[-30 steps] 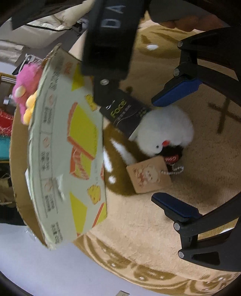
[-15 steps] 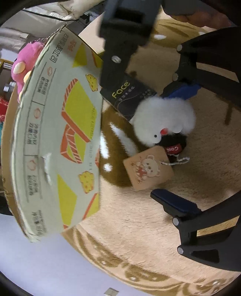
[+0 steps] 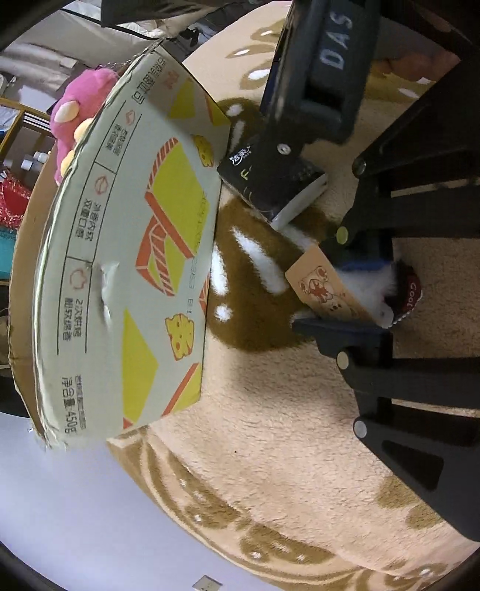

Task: Organize soft objects
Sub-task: 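Grasp the white fluffy plush with the left gripper while the right grasps the black Face tissue pack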

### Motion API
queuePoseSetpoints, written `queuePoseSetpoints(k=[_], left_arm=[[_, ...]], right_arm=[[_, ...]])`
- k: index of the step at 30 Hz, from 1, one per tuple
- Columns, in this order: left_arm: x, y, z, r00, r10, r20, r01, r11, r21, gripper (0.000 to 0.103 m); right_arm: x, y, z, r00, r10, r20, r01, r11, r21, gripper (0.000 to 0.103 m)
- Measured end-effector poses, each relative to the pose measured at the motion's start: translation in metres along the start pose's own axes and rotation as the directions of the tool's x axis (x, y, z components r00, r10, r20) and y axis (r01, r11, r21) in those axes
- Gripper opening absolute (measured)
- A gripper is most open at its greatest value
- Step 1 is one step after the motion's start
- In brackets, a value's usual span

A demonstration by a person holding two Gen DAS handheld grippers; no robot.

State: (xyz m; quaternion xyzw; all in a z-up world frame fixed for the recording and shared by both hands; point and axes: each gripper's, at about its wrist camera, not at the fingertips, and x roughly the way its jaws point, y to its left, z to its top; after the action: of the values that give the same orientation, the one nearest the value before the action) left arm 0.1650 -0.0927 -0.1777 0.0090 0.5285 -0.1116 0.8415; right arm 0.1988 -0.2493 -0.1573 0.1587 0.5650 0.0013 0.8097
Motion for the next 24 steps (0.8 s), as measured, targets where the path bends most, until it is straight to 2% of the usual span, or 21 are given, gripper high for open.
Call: queuePoseSetpoints(k=[6, 9, 16, 17, 22, 24], left_arm=[[-0.011, -0.002, -0.005, 1.000, 0.010, 0.006, -0.010, 1.000, 0.001, 0.020], [-0.010, 0.002, -0.002, 0.999, 0.054, 0.006, -0.054, 0.998, 0.021, 0.020], [-0.011, 0.020, 0.004, 0.998, 0.061, -0.002, -0.061, 0.998, -0.007, 0.020], [-0.004, 0.009, 0.002, 0.998, 0.062, -0.003, -0.062, 0.998, -0.007, 0.020], [0.000, 0.005, 0.003, 0.998, 0.067, -0.003, -0.067, 0.998, 0.003, 0.020], [-0.002, 0.002, 0.002, 0.998, 0.069, -0.002, -0.069, 0.998, 0.006, 0.020]], right_arm=[[0.009, 0.010, -0.002, 1.000, -0.012, -0.017, 0.012, 0.999, -0.032, 0.103], [0.012, 0.013, -0.003, 1.000, -0.021, -0.021, 0.020, 0.999, -0.048, 0.103], [0.019, 0.031, -0.006, 0.999, -0.027, -0.023, 0.024, 0.994, -0.104, 0.103], [0.019, 0.033, -0.007, 0.999, -0.029, -0.021, 0.026, 0.993, -0.115, 0.103], [0.023, 0.041, -0.008, 0.999, -0.042, -0.010, 0.040, 0.989, -0.142, 0.103], [0.023, 0.039, -0.007, 0.999, -0.054, 0.002, 0.054, 0.988, -0.145, 0.096]])
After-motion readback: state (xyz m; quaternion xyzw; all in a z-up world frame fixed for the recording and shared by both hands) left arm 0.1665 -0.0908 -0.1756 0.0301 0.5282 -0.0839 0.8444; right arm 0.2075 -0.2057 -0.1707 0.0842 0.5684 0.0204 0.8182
